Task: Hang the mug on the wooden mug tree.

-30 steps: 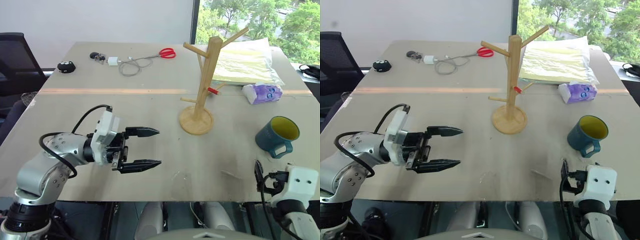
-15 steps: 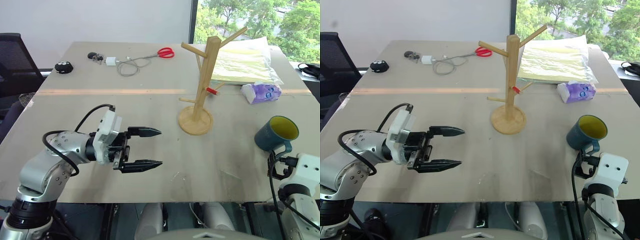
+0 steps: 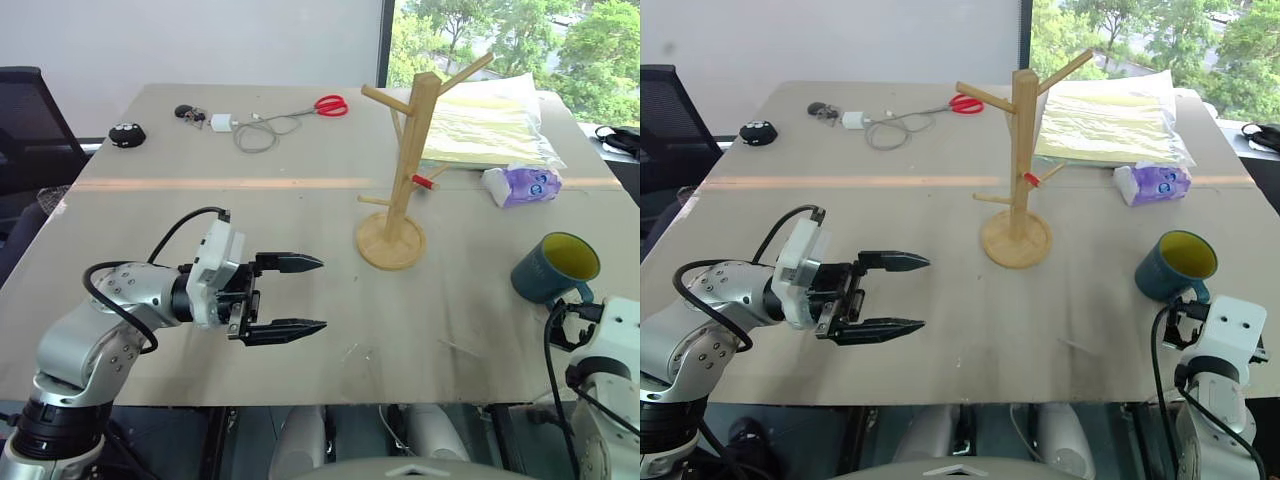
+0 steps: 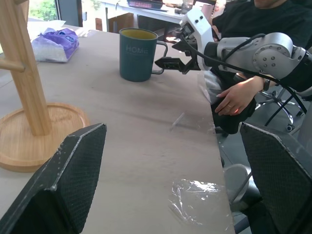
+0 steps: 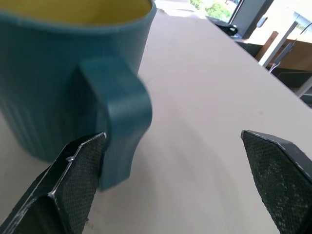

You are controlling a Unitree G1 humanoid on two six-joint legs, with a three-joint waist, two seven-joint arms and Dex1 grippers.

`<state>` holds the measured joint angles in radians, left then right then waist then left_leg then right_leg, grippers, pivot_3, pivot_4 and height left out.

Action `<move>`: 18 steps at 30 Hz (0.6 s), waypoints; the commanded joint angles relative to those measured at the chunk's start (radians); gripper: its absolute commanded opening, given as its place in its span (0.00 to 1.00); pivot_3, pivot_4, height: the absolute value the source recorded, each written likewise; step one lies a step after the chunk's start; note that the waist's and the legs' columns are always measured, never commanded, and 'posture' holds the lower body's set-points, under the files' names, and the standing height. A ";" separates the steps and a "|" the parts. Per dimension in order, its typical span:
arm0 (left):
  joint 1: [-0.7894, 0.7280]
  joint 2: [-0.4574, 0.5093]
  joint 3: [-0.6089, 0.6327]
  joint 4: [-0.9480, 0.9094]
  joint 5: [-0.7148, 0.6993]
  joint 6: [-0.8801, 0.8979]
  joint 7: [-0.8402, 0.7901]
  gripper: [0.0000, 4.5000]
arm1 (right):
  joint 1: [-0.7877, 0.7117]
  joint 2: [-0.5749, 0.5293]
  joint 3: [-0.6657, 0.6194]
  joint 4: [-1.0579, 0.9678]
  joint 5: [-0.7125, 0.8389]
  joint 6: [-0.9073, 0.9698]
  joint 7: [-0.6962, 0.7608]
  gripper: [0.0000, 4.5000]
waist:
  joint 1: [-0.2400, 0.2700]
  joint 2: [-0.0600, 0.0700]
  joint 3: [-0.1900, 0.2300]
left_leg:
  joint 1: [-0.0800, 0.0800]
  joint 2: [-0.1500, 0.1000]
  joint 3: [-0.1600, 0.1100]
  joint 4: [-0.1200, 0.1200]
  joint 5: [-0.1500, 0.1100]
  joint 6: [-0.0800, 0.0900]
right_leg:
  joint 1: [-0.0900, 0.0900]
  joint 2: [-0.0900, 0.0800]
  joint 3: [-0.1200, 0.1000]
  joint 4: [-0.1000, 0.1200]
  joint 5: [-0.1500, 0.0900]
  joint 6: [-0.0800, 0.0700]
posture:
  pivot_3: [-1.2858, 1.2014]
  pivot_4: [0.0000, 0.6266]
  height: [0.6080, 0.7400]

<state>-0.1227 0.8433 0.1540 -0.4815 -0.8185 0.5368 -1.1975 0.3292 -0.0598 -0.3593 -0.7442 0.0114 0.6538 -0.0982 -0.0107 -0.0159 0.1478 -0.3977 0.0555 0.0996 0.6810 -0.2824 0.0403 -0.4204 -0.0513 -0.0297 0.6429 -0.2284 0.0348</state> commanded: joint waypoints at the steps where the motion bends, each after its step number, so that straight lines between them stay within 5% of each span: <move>1: -0.010 0.012 0.026 -0.033 -0.014 -0.004 0.006 0.99 | -0.028 -0.010 -0.037 -0.042 -0.011 0.033 -0.019 1.00 | -0.001 0.000 0.000 | 0.000 0.000 0.000 0.000 0.000 0.000 | 0.000 0.000 0.000 0.000 0.000 0.000 | 0.52 0.24 1.00; 4: -0.006 0.013 0.029 -0.035 -0.014 -0.005 0.009 0.99 | -0.062 -0.005 -0.051 -0.034 -0.008 0.066 -0.024 1.00 | -0.002 0.000 0.000 | 0.000 0.000 0.000 0.000 0.000 0.000 | 0.000 0.000 0.000 0.000 0.000 0.000 | 0.52 0.24 1.00; 7: -0.001 0.016 0.037 -0.039 -0.015 -0.004 0.013 1.00 | -0.065 0.001 -0.032 -0.046 -0.018 0.108 -0.026 0.82 | -0.002 0.000 0.000 | 0.000 0.000 0.000 0.000 0.000 0.000 | 0.000 0.000 0.000 0.000 0.000 0.000 | 0.52 0.24 1.00; 18: 0.015 0.017 0.054 -0.048 -0.020 0.003 0.024 1.00 | -0.049 0.028 -0.011 -0.059 -0.039 0.131 -0.029 0.82 | -0.003 0.000 0.000 | 0.000 0.000 0.000 0.000 0.000 0.000 | 0.000 0.000 0.001 0.000 0.000 0.000 | 0.52 0.24 1.00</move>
<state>-0.1050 0.8468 0.1867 -0.4996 -0.8197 0.5407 -1.1738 0.2894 -0.0268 -0.3607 -0.7683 -0.0169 0.7959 -0.1188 -0.0135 -0.0159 0.1478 -0.3976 0.0555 0.0998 0.6806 -0.2823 0.0403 -0.4204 -0.0508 -0.0292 0.6429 -0.2284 0.0348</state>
